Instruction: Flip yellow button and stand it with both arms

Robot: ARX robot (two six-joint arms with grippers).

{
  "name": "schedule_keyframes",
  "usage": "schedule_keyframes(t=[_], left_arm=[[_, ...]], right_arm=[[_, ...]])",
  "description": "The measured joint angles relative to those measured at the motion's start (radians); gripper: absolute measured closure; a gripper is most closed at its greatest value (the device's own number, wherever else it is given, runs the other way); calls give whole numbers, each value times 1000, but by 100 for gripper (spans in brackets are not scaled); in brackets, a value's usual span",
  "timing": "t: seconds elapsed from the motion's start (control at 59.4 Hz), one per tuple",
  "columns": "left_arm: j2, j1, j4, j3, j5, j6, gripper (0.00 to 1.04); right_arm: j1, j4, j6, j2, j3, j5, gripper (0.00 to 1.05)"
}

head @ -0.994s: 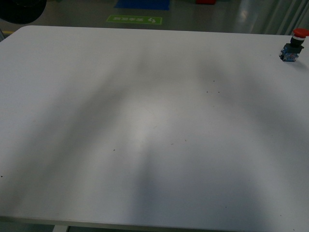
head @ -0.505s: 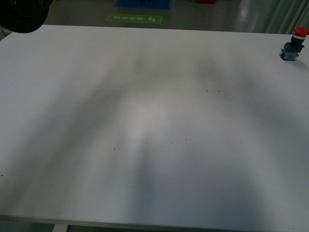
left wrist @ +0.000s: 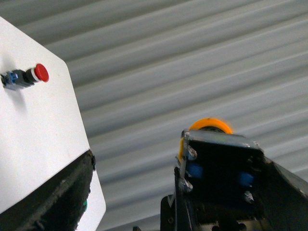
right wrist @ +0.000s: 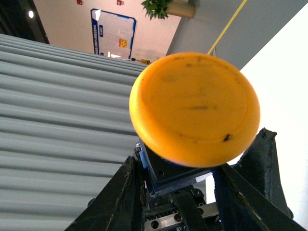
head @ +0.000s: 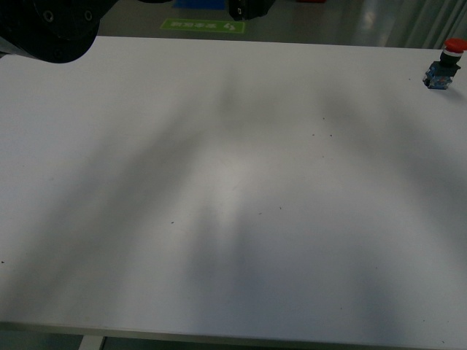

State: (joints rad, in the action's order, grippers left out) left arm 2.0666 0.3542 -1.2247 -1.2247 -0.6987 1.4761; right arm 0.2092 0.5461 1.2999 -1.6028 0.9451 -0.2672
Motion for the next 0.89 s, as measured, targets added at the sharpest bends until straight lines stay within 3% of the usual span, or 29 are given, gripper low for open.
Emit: schedule_keyframes(t=[0.051,0.152,0.32,0.893], left_arm=[[-1,-1,-6,0,-33,12,7],[-41,-6,-17,-8,-35,18,7],[-50,-10,-19,-19,-31,19,7],[-49,-10,-19,-19,-33,19,7]], right_arm=[[-34,-20,-35,1,-13,93,71],[-102,-23,-50,-15,-87,164,75],[-122,-9,-43,40,-201,160,75],[-68,-1,-36,156,-251,188,76]])
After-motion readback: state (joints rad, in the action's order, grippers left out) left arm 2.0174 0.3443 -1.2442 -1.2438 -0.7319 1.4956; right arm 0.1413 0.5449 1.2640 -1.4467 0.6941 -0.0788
